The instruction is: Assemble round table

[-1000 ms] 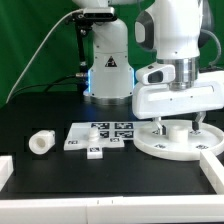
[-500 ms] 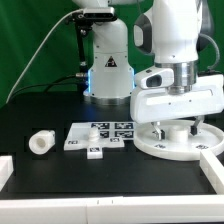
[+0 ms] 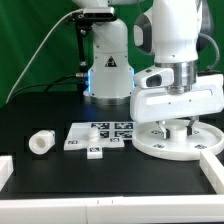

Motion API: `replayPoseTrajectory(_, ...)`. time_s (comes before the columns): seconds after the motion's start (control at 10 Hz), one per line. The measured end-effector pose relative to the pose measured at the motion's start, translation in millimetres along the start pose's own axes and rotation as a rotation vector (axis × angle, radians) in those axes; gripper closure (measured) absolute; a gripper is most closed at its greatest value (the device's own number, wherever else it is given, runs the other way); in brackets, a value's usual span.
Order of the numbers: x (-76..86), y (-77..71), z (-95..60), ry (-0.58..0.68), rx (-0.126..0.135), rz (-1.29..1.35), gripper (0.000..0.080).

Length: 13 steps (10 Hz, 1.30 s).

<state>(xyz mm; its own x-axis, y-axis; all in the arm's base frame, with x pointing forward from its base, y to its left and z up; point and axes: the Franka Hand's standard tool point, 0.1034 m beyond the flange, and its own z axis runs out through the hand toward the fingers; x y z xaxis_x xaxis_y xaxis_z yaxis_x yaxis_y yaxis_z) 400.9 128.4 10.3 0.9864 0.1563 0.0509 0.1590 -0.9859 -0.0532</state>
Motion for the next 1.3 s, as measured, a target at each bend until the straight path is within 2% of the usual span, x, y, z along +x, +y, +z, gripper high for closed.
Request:
replayPoseTrajectory(0.1, -2.1, 9.4, -16.3, -0.038, -0.009, -0.042, 0.0396)
replayPoseTrajectory(0.3, 9.8, 35.6, -66.3, -0.076, -0.016, -0.093, 0.0396)
replayPoseTrajectory(0.4, 22.6, 52.4, -82.8, -0.087, -0.007, -0.127, 0.0396)
replayPoseTrajectory(0.5, 36.4, 68.9, -89.0, -0.082, 0.0, -0.167, 0.0395)
replayPoseTrajectory(0.6, 46.3, 80.8, -89.0, -0.075, 0.002, -0.202, 0.0394)
replayPoseTrajectory(1.0, 51.7, 83.9, -85.6, -0.081, 0.004, -0.212, 0.0394)
replayPoseTrajectory(1.2, 79.1, 94.4, -78.9, -0.089, 0.01, -0.209, 0.0394)
replayPoseTrajectory(1.3, 101.8, 96.4, -75.5, -0.087, 0.014, -0.215, 0.0394)
